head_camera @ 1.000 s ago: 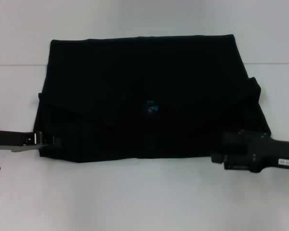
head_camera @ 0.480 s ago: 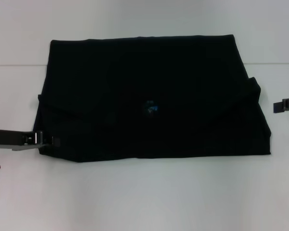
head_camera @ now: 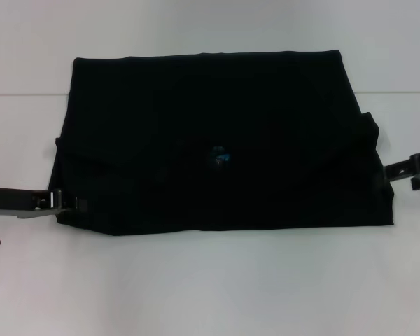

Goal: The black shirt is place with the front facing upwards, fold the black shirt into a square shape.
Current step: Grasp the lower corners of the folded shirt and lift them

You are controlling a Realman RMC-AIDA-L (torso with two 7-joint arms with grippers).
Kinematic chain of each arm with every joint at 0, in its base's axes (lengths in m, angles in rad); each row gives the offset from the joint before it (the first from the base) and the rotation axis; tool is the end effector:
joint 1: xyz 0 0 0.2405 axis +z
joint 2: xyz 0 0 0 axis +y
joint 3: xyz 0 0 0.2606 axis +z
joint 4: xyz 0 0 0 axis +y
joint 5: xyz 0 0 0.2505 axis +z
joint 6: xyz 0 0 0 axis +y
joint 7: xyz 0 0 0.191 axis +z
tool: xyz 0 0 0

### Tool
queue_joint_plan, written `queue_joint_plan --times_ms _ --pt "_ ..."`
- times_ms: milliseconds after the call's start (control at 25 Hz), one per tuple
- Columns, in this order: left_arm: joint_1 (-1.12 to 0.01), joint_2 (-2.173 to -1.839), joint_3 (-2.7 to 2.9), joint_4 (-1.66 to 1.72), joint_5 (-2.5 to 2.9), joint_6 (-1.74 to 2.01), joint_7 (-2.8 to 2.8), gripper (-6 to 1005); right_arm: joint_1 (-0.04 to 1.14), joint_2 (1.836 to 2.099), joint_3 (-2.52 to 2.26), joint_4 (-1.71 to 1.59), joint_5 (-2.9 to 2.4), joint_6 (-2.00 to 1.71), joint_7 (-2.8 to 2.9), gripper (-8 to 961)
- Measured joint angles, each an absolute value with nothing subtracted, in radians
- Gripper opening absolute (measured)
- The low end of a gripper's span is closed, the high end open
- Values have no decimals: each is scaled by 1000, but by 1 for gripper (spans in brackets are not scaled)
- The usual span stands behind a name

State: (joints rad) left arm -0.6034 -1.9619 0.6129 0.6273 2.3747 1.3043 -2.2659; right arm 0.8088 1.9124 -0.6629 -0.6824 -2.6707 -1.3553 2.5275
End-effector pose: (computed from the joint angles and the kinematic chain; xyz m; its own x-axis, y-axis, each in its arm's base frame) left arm -0.3558 0.4205 0.0029 0.2548 0.8809 0.3988 0.9645 -0.2019 -0.1703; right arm 0.3101 0.4704 0.0339 0.2950 -0.9240 -0.2432 -0.9100 -0.1941 -0.3665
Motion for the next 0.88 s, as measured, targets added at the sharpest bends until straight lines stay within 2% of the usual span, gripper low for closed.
queue_joint_plan --times_ms 560,880 --pt "-605 -1962 617 627 2375 1305 -2270 70 830 1959 -708 -608 -2672 -1244 2507 941" --pt "-604 -1962 617 627 2375 1308 -2272 69 843 1969 -756 -581 -2677 -1209 2516 942"
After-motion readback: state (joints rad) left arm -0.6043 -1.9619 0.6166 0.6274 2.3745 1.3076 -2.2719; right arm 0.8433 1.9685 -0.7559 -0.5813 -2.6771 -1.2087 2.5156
